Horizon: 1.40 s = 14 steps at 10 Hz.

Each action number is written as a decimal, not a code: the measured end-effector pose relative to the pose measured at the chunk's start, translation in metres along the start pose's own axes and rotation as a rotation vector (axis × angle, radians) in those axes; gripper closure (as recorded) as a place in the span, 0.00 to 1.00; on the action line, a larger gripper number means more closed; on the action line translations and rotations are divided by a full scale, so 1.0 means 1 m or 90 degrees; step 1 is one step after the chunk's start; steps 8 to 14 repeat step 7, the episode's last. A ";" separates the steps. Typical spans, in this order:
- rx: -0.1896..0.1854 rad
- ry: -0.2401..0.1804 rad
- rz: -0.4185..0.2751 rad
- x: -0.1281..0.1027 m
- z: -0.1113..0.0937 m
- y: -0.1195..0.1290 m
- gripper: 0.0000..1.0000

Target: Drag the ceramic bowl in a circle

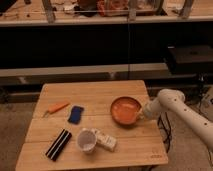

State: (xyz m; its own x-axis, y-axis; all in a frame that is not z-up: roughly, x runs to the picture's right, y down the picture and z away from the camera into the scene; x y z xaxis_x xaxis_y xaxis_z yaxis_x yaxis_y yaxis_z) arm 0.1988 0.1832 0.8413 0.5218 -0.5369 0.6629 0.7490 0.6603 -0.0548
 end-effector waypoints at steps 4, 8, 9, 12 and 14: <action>-0.008 -0.032 -0.076 -0.033 0.027 -0.038 0.92; -0.011 -0.030 -0.076 -0.021 0.022 -0.055 1.00; -0.011 -0.030 -0.076 -0.021 0.022 -0.055 1.00; -0.011 -0.030 -0.076 -0.021 0.022 -0.055 1.00; -0.011 -0.030 -0.076 -0.021 0.022 -0.055 1.00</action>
